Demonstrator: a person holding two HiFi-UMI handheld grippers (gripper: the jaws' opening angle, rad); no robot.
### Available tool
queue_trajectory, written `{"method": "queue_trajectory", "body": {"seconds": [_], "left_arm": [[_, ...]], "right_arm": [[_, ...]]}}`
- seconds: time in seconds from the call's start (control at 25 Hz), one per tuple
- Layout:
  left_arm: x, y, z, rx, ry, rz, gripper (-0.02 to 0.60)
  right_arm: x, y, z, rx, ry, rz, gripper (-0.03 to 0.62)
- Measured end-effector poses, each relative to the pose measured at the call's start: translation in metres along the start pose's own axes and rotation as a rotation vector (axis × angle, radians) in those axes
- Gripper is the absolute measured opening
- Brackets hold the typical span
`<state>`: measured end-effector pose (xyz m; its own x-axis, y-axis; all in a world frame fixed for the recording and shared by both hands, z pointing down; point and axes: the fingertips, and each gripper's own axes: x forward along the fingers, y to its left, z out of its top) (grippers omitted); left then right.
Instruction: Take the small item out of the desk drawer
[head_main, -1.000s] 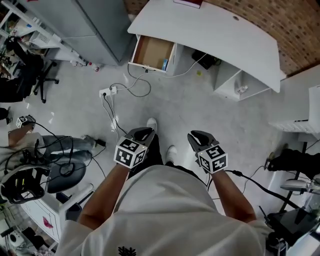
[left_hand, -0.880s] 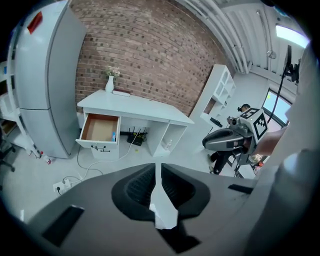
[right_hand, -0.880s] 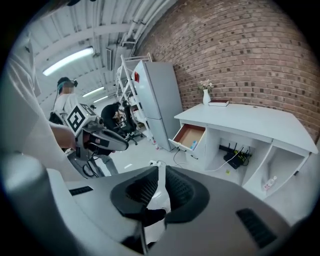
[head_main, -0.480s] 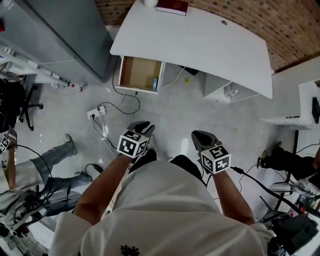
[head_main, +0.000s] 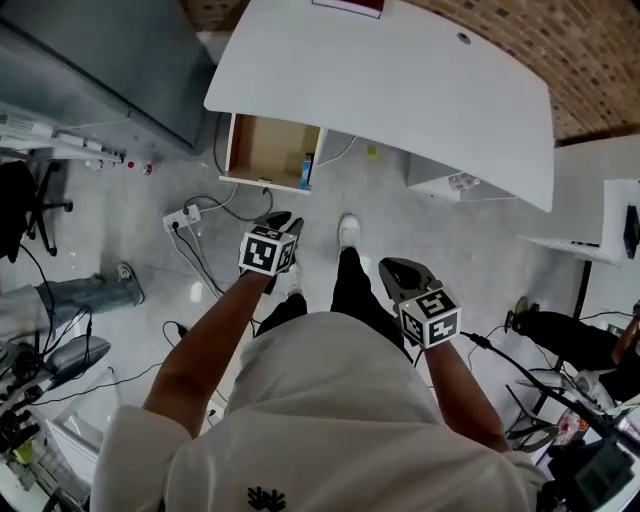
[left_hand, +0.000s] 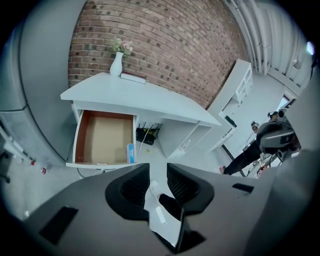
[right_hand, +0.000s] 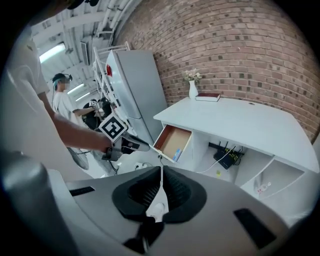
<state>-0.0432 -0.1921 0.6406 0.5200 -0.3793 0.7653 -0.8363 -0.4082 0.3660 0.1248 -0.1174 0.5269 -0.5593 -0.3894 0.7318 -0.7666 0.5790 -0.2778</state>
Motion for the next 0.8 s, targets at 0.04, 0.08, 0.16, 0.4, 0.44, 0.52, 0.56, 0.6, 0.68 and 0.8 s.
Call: {"method": "queue_trajectory", "body": {"seconds": [0.04, 0.08, 0.16, 0.4, 0.44, 0.52, 0.56, 0.6, 0.68, 0.8], "left_arm": [[0.015, 0.006, 0.008, -0.017, 0.008, 0.018, 0.103], [0.029, 0.013, 0.017, -0.033, 0.016, 0.036, 0.103], [0.057, 0.026, 0.033, -0.062, 0.038, 0.070, 0.105], [0.144, 0.070, 0.071, -0.134, 0.084, 0.129, 0.130], [0.160, 0.079, 0.073, -0.141, 0.091, 0.141, 0.132], [0.188, 0.098, 0.074, -0.151, 0.114, 0.172, 0.141], [0.200, 0.107, 0.072, -0.155, 0.130, 0.188, 0.147], [0.211, 0.115, 0.068, -0.160, 0.147, 0.203, 0.155], [0.228, 0.127, 0.061, -0.174, 0.176, 0.225, 0.166], [0.247, 0.140, 0.058, -0.183, 0.210, 0.252, 0.172]], "right_arm": [[0.006, -0.014, 0.004, -0.006, 0.014, 0.015, 0.040], [0.012, -0.028, 0.010, -0.012, 0.028, 0.028, 0.040], [0.023, -0.056, 0.027, -0.013, 0.053, 0.053, 0.040], [0.062, -0.135, 0.059, -0.019, 0.114, 0.103, 0.040], [0.069, -0.149, 0.060, -0.019, 0.124, 0.104, 0.040], [0.079, -0.171, 0.061, -0.014, 0.142, 0.109, 0.040], [0.084, -0.180, 0.059, -0.010, 0.153, 0.111, 0.040], [0.088, -0.187, 0.057, -0.006, 0.165, 0.113, 0.040], [0.093, -0.200, 0.051, 0.004, 0.190, 0.116, 0.040], [0.101, -0.219, 0.045, 0.018, 0.215, 0.117, 0.040]]}}
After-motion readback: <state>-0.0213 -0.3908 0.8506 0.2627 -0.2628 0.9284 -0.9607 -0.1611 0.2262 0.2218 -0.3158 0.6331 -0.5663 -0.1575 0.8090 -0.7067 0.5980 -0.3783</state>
